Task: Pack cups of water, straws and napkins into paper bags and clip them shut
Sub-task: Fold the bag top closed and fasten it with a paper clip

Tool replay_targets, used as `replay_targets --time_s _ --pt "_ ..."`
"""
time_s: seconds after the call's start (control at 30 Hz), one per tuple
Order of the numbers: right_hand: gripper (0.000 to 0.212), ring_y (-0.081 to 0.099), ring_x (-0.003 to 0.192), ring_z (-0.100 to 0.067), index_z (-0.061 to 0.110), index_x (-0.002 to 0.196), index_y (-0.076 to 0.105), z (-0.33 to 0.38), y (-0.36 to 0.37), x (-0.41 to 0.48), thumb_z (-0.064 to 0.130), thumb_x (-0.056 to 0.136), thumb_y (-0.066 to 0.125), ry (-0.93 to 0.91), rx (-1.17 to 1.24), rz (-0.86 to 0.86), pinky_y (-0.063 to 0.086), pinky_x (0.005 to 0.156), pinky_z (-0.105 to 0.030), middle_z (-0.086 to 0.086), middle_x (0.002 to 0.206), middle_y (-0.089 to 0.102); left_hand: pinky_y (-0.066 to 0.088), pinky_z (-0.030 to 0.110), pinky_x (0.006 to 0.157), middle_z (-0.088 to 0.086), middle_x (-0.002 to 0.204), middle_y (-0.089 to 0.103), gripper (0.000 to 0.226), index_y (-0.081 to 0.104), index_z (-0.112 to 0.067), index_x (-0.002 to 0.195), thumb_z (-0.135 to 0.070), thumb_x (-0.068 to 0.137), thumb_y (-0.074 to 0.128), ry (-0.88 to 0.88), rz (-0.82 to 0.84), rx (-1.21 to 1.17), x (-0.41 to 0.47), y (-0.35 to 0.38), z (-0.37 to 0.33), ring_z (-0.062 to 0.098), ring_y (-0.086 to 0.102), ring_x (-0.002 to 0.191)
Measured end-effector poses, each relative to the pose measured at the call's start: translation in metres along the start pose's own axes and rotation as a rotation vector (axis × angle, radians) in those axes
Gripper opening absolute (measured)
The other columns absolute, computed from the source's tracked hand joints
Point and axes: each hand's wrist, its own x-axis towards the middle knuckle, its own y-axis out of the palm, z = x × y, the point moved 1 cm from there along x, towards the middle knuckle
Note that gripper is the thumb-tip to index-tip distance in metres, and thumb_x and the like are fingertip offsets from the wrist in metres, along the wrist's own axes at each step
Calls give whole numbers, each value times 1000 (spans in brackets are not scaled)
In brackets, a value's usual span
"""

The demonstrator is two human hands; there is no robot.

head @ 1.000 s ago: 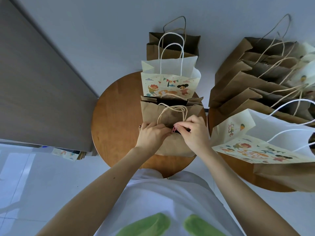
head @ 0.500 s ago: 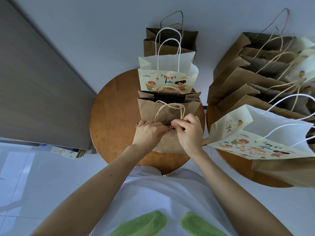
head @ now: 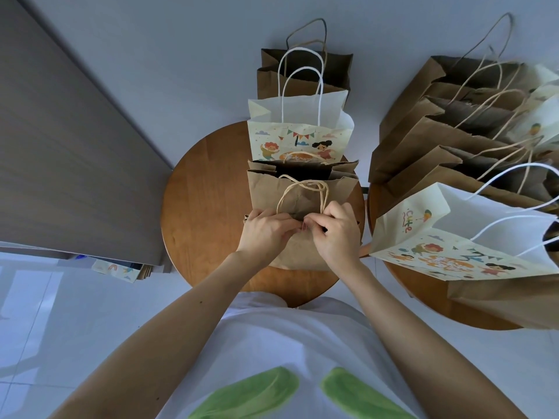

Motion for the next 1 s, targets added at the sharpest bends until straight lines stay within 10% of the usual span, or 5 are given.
replay_targets --time_s 1.0 --pt "11 44 73 -24 17 75 74 6 -6 0 22 68 81 -22 -89 102 44 51 -26 -7 79 51 46 33 74 -11 64 68 14 71 -29 69 -18 78 67 115 -163 167 -1 -1 3 16 56 67"
